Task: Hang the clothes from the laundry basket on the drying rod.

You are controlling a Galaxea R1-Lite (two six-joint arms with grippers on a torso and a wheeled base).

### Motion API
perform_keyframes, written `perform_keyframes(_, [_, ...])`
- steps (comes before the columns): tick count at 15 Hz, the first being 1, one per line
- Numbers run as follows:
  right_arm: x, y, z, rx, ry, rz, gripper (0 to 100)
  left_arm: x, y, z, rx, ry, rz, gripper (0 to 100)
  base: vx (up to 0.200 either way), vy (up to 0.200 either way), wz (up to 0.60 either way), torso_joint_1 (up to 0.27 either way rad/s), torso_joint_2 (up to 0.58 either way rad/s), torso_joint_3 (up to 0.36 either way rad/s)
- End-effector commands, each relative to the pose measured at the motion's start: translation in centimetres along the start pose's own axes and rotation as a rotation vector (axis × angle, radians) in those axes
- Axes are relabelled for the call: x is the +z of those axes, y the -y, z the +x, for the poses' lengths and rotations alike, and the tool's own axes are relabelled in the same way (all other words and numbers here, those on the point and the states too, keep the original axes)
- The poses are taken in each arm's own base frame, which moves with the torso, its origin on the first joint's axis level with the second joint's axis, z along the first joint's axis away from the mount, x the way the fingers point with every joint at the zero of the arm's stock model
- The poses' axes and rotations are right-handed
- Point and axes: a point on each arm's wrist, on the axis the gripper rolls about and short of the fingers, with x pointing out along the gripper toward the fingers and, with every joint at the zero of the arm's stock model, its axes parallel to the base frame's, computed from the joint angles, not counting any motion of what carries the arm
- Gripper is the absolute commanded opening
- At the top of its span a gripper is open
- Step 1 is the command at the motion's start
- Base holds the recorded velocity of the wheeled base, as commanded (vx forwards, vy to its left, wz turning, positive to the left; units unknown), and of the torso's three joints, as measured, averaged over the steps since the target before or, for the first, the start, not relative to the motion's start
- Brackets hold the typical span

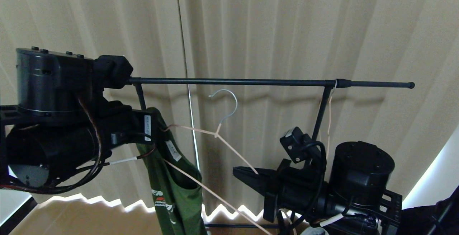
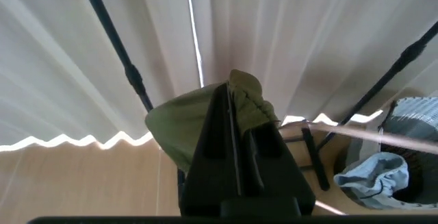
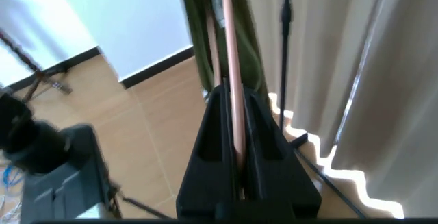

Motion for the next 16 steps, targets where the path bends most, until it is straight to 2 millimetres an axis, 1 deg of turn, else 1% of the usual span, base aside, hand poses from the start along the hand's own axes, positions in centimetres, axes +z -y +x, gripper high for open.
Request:
perform_keyframes(1, [0.1, 0.0, 0.2, 0.003, 0.007, -0.002, 0, 0.1, 1.8, -2.2, -0.1, 0.025, 0.021, 0, 0.0, 0.0, 0.0, 0.0, 0.0, 0.0])
perform_keyframes(2, [0.2, 0.0, 0.3, 0.004, 0.008, -0.002, 0, 0.1, 2.2, -2.5, -0.123, 0.03, 0.025, 0, 0.0, 0.0, 0.0, 0.0, 0.0, 0.0])
perform_keyframes(3, [0.3, -0.1, 0.4, 0.005, 0.014, -0.003, 0, 0.1, 3.3, -3.0, -0.174, 0.034, 0.038, 0, 0.0, 0.0, 0.0, 0.0, 0.0, 0.0])
perform_keyframes(4, [0.2, 0.0, 0.6, 0.004, 0.009, -0.002, 0, 0.0, 3.8, -3.2, -0.201, 0.036, 0.044, 0, 0.0, 0.0, 0.0, 0.0, 0.0, 0.0])
perform_keyframes(6, [0.1, 0.1, 0.8, 0.001, 0.005, -0.002, 0, -0.1, 4.1, -3.2, -0.226, 0.032, 0.043, 0, 0.0, 0.0, 0.0, 0.0, 0.0, 0.0])
perform_keyframes(7, [0.0, 0.1, 0.8, 0.001, 0.004, -0.001, 0, -0.1, 4.2, -3.3, -0.258, 0.028, 0.031, 0, 0.0, 0.0, 0.0, 0.0, 0.0, 0.0])
perform_keyframes(9, [0.1, 0.1, 0.9, 0.002, 0.008, -0.002, 0, 0.0, 4.2, -3.7, -0.375, 0.016, 0.007, 0, 0.0, 0.0, 0.0, 0.0, 0.0, 0.0])
perform_keyframes(10, [0.3, 0.0, 0.8, 0.003, 0.011, -0.004, 0, 0.0, 4.2, -3.8, -0.398, 0.013, 0.009, 0, 0.0, 0.0, 0.0, 0.0, 0.0, 0.0])
perform_keyframes(15, [0.5, 0.1, 0.6, -0.002, 0.019, -0.005, 0, -0.4, 4.2, -3.7, -0.418, 0.012, 0.045, 0, 0.0, 0.0, 0.0, 0.0, 0.0, 0.0])
perform_keyframes(16, [0.6, 0.1, 0.6, -0.003, 0.023, -0.006, 0, -0.4, 4.2, -3.8, -0.419, 0.022, 0.049, 100, 0.0, 0.0, 0.0, 0.0, 0.0, 0.0])
